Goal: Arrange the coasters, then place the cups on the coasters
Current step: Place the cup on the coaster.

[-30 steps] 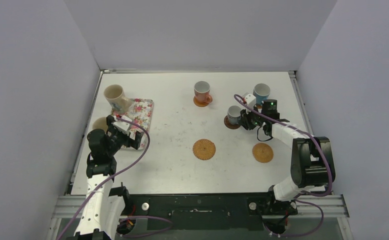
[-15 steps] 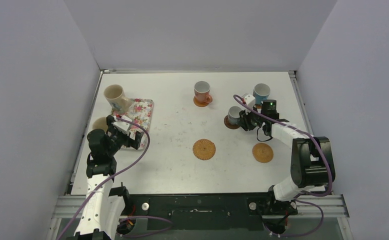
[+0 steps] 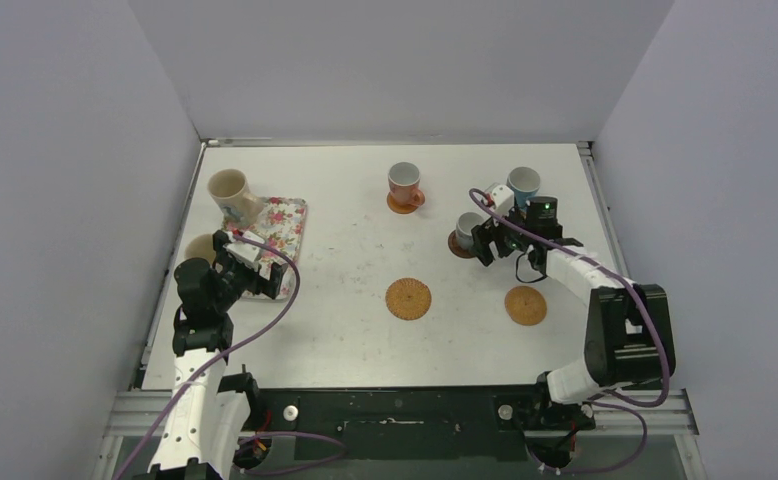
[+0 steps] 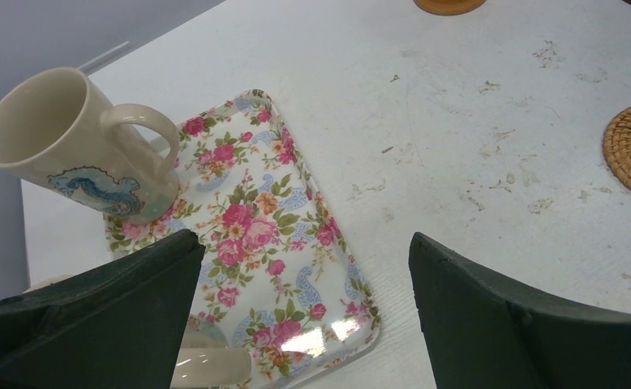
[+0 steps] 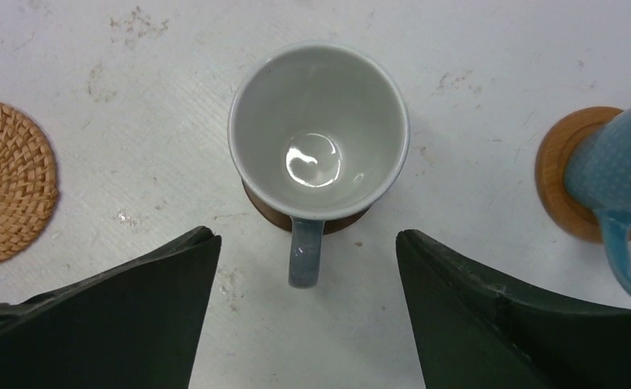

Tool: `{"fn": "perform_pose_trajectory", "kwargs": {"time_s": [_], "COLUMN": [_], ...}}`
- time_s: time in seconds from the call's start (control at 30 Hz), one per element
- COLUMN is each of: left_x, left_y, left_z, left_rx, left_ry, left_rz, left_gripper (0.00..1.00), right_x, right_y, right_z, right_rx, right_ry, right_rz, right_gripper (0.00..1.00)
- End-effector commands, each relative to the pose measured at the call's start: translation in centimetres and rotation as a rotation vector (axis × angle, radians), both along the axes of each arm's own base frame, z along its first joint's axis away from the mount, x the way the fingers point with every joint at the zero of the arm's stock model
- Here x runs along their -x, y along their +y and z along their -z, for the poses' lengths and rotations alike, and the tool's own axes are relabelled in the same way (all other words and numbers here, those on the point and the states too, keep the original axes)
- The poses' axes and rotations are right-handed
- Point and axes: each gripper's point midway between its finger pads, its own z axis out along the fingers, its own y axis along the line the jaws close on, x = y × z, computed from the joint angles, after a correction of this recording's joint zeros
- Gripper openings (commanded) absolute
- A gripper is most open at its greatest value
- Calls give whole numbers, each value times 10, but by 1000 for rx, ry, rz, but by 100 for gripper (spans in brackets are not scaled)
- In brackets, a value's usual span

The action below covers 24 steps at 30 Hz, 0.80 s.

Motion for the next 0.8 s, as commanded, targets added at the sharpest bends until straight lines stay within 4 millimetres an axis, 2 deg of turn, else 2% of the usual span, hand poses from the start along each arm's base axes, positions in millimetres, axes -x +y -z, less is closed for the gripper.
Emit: {"fn": "perform_pose_trajectory", "kwargs": {"time_s": [0.0, 0.07, 0.23, 0.33, 0.47, 0.53, 0.57, 0.77], "left_x": [0, 0, -1, -4, -7, -15, -18, -55], "left_y": [-1, 0, 2, 10, 11, 17, 21, 44], "left_z": [-9, -9, -15, -32, -55, -67, -65, -89], "left_rx": [-10, -11, -9, -3, -28, -45, -52, -63], "left_ry": [-41, -44, -56, -88, -124, -130, -98, -61], "left_rz": [12, 10, -6, -62, -58, -83, -100, -204], "left_gripper": [97, 97, 97, 97, 97, 97, 97, 97], "right_x": [-7, -7, -11, -13, -13, -12, -11, -8], "right_y": [1, -2, -11, -16, -21, -22, -22, -23], "right_z": [-32, -35, -47, -59, -69, -73, -75, -80], "right_rx": [1, 0, -5, -15, -24, -25, -27, -34], "right_ry": [-111, -122, -171, -218, -257, -277, -287, -335], "right_rz": [1, 18, 79, 117, 152, 159, 163, 165], "right_gripper": [92, 99, 100, 100, 100, 100, 100, 100]}}
